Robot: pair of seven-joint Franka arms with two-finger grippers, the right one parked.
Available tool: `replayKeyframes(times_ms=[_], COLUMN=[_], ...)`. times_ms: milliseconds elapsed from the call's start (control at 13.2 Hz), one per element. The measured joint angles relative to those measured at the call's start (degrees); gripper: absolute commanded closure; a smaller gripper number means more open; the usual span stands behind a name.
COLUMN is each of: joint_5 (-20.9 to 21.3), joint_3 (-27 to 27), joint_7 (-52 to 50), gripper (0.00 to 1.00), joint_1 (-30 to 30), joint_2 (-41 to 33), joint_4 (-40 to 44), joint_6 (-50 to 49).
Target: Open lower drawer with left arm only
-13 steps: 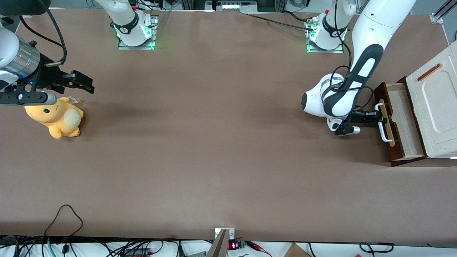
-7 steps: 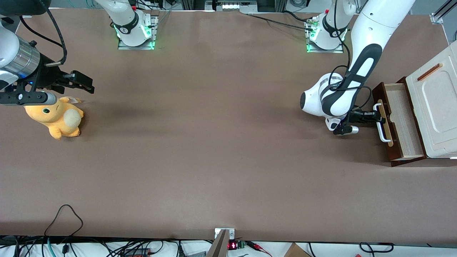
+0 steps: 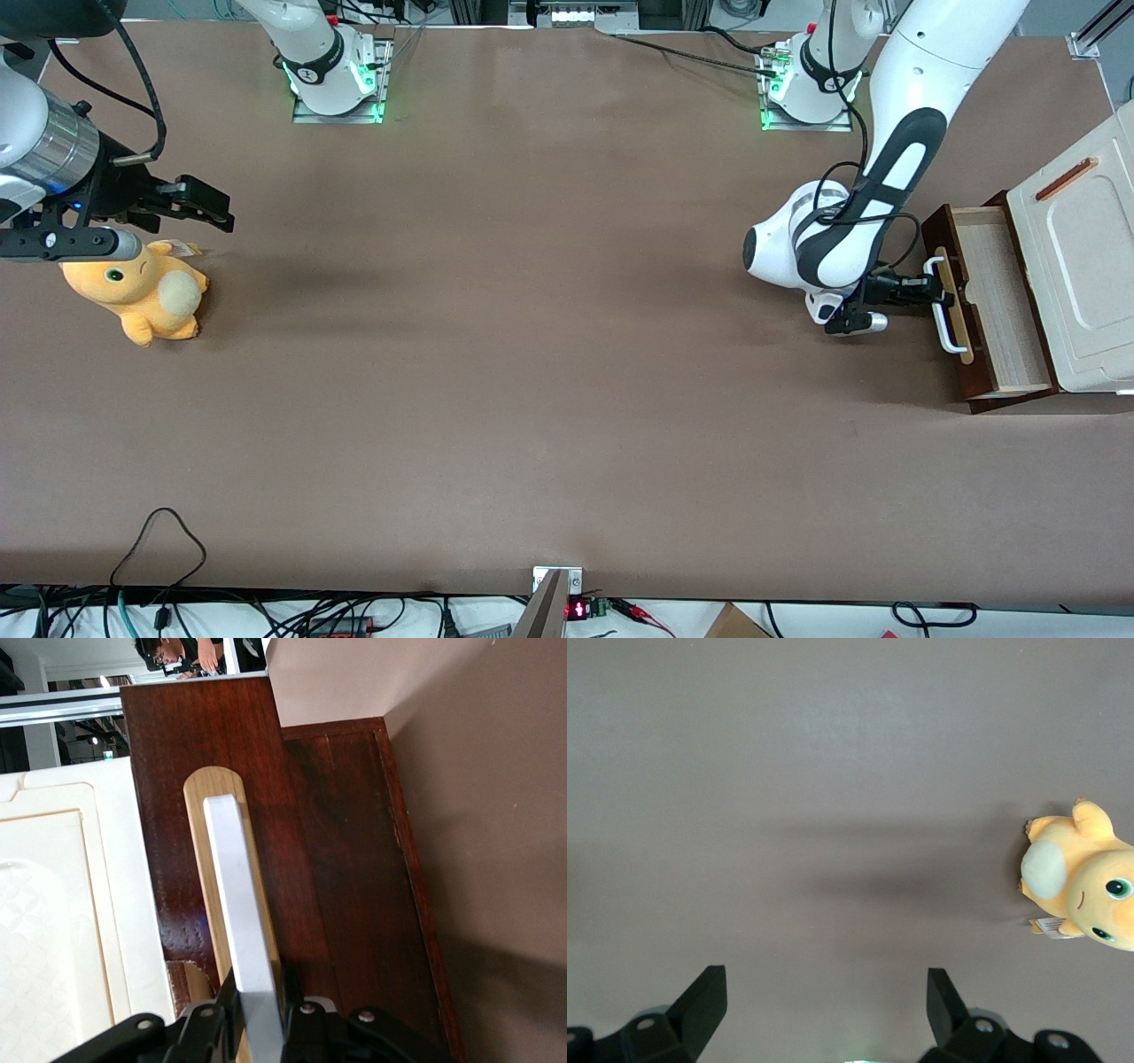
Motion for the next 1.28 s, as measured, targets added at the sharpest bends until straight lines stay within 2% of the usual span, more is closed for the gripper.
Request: replayKeyframes(times_ms=[75, 151, 226, 302, 604, 755, 981, 1283], joint_5=[0.0, 0.0, 0.0, 0.0, -0.4, -4.0, -17.4, -36.7], joint_3=[-0.1, -0.2, -0.2, -0.6, -2.8, -2.8, -2.9, -3.0], joint_7=[0.0, 0.0, 0.0, 0.7, 2.0, 2.0, 4.3, 13.9], gripper=[0.92, 0.62, 0.11, 0.0, 0.0, 0.0, 0.0, 0.0], joint_1=[0.0, 0.0, 0.0, -0.1, -2.4, -2.5, -2.5, -2.2], joint_2=[0.0, 0.0, 0.0, 0.0, 0.0, -0.4, -3.6, -12.3], joint_4=[0.0, 0.0, 0.0, 0.2, 1.3, 2.8, 8.4, 15.7], joint_6=[0.0, 0.0, 0.0, 0.3, 2.3, 2.6, 6.8, 8.1])
